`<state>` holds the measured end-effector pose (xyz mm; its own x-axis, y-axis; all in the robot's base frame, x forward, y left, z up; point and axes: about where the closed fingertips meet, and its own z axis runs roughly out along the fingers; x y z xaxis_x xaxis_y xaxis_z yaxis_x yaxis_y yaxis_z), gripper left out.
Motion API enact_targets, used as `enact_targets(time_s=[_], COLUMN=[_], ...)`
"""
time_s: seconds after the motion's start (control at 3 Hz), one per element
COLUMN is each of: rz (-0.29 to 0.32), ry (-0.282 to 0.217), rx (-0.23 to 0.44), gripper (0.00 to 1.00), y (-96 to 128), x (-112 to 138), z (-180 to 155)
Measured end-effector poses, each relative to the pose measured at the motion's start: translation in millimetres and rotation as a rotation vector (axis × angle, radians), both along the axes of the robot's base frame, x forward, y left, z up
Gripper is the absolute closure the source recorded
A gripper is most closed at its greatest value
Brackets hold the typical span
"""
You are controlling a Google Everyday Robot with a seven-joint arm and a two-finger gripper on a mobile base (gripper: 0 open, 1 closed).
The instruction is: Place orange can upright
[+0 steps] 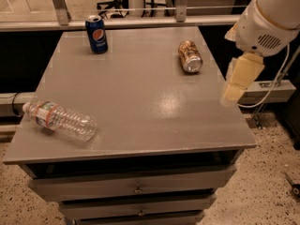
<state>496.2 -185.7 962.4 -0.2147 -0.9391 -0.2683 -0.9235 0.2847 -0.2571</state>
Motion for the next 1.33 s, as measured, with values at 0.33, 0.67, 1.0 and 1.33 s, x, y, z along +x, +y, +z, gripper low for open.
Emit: enact_targets(time_s=[0.33, 0.67, 1.0, 1.33], rz=[-0.062, -0.193, -0.316, -0.316], ry=[-0.017, -0.040, -0.048, -0.048], rx=[0.028, 0.072, 0.136, 0.136], gripper=[0.00, 0.00, 0.00, 0.00], y=[12, 11, 4, 4], x=[52, 108, 155, 155], z=[-16, -32, -42, -42])
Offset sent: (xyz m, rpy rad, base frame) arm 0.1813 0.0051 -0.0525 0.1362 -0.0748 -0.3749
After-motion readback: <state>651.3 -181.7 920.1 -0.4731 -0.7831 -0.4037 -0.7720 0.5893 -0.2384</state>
